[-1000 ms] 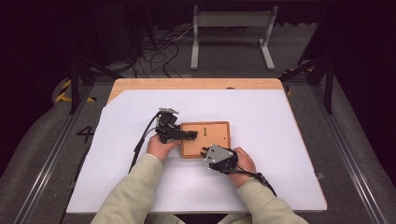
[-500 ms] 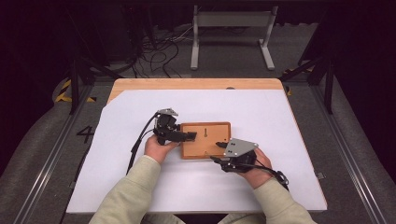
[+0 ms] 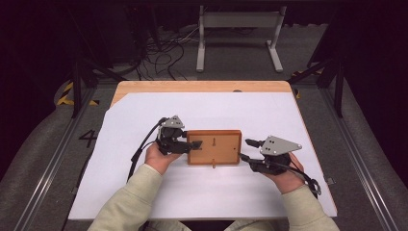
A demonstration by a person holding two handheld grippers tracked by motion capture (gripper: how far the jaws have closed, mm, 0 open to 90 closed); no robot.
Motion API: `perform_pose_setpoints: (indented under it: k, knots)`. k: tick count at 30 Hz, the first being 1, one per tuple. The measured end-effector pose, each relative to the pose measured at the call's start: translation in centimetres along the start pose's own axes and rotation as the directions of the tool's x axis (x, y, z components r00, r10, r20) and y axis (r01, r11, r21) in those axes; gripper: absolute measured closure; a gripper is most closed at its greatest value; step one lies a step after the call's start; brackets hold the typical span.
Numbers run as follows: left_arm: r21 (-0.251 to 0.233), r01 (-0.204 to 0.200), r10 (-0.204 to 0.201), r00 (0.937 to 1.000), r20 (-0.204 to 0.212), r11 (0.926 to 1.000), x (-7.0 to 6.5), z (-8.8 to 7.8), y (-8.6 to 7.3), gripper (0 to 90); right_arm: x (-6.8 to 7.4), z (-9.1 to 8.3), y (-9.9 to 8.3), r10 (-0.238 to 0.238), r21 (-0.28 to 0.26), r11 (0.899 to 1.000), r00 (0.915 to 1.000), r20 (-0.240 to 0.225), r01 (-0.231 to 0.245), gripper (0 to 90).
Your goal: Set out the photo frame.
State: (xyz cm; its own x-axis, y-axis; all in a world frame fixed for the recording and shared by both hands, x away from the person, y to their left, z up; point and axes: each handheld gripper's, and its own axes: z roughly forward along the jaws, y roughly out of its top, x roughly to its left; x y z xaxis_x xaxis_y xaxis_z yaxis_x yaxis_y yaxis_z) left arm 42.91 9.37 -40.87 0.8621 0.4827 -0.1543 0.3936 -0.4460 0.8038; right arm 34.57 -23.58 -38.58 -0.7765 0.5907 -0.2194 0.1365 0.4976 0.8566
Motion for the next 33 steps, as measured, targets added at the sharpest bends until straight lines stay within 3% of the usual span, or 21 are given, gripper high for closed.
perform_pose_setpoints:
  k: [6, 12, 16, 22, 33]
  knots:
    - [0.007, -0.056, 0.056, 0.9984, -0.006, 0.9984, -1.0, -0.5, -0.2, 50.5, -0.4, -0.3, -0.1, 0.019, -0.017, 1.0, 0.9998, 0.004, -0.019, 47.7]
    - [0.025, -0.147, 0.148, 0.9887, -0.026, 0.9888, -2.5, -1.3, -0.5, 53.5, -1.0, -1.5, 0.0, 0.029, -0.052, 0.998, 0.999, 0.033, -0.028, 47.1]
    - [0.034, -0.186, 0.187, 0.982, -0.028, 0.982, -3.3, -1.8, -0.8, 55.9, -1.5, -2.3, -0.1, 0.046, -0.074, 0.996, 0.9979, 0.047, -0.042, 46.8]
    - [0.041, -0.207, 0.208, 0.9781, -0.014, 0.9774, -4.2, -2.3, -1.2, 58.8, -1.7, -2.9, -0.2, 0.053, -0.086, 0.995, 0.997, 0.056, -0.048, 46.3]
    - [0.031, -0.204, 0.203, 0.9787, 0.029, 0.9784, -5.1, -2.9, -2.0, 58.4, -1.9, -3.1, -0.3, 0.051, -0.081, 0.996, 0.9962, 0.07, -0.045, 45.6]
